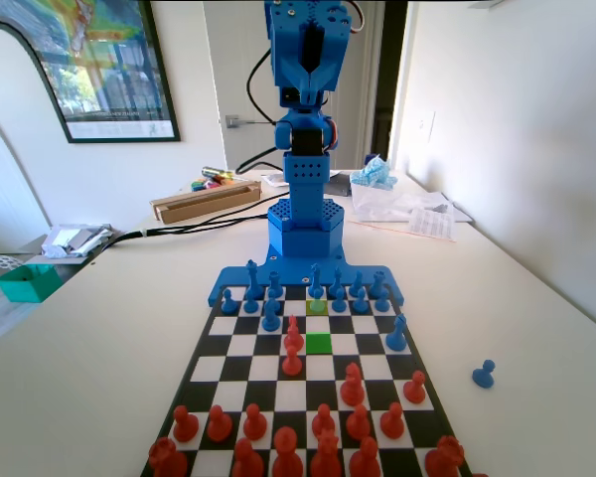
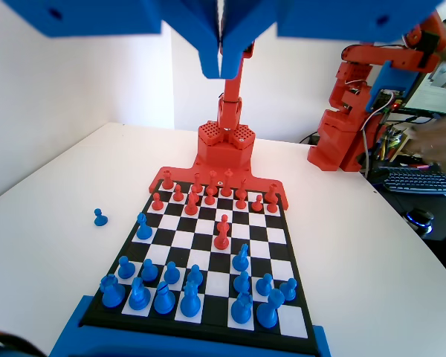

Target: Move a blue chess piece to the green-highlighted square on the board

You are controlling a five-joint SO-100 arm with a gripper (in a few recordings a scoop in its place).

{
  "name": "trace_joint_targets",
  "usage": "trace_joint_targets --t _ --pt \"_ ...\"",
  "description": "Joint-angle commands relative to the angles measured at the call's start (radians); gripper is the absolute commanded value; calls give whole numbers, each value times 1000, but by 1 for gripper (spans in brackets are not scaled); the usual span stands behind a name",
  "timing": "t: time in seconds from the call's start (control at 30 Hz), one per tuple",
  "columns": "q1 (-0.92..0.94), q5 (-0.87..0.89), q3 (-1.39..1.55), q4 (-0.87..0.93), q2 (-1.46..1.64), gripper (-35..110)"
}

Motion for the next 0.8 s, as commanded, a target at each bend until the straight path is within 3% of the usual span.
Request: trace_joint_targets --t 0.0,0.77 --pt "9 -12 -8 -18 21 1" --pt "25 -11 -8 -20 21 1"
